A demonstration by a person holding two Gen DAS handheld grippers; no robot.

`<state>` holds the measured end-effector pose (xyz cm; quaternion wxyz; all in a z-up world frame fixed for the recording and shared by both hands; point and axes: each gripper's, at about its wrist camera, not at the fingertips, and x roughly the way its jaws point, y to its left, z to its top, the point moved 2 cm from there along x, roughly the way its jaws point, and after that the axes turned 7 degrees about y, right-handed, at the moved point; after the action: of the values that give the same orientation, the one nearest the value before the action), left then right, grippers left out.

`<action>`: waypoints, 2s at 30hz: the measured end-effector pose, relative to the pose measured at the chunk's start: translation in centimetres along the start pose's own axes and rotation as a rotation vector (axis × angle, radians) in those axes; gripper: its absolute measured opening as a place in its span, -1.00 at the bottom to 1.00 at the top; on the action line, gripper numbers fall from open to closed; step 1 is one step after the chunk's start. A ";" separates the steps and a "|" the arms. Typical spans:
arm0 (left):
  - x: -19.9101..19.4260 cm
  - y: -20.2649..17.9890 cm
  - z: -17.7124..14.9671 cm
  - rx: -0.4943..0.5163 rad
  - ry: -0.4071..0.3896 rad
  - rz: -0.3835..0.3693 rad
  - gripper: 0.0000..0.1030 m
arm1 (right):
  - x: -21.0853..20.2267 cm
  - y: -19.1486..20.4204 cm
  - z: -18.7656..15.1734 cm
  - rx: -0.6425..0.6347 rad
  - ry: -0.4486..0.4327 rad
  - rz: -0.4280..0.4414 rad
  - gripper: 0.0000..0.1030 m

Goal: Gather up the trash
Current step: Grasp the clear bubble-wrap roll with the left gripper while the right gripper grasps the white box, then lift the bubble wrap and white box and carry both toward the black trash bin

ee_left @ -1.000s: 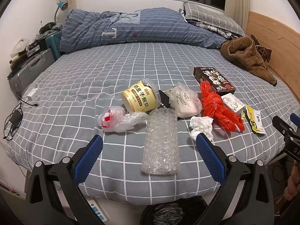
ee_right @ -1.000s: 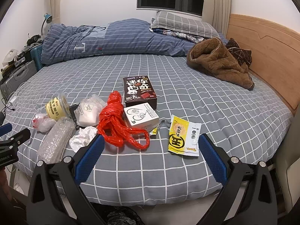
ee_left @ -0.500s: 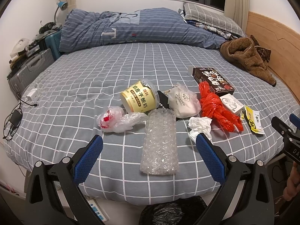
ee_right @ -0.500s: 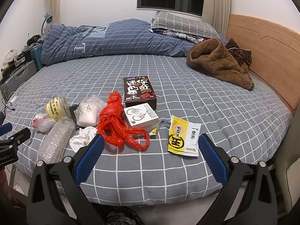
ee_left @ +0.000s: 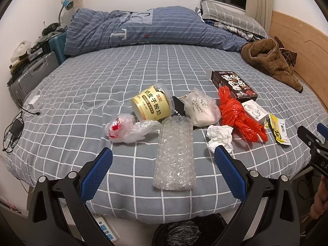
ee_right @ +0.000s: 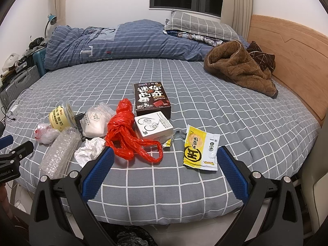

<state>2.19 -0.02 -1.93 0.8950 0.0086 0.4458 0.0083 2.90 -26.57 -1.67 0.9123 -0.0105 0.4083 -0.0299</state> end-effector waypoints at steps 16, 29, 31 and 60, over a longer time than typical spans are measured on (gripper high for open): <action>6.6 -0.4 0.2 0.012 0.125 0.007 0.88 | 8.8 0.4 2.3 -0.118 0.079 -0.062 0.86; 10.2 -1.6 0.1 0.049 0.208 -0.015 0.67 | 14.2 2.4 3.6 -0.140 0.149 -0.002 0.73; 10.5 -1.6 0.0 0.052 0.226 -0.027 0.58 | 14.7 2.4 3.7 -0.130 0.160 0.008 0.70; 8.0 -2.3 0.8 0.075 0.154 -0.100 -0.40 | 13.1 1.1 5.2 -0.053 0.100 0.012 0.41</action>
<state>7.62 -2.15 -7.88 0.8566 0.0192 0.5130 -0.0524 15.49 -26.28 -8.01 0.8903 -0.0307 0.4542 -0.0142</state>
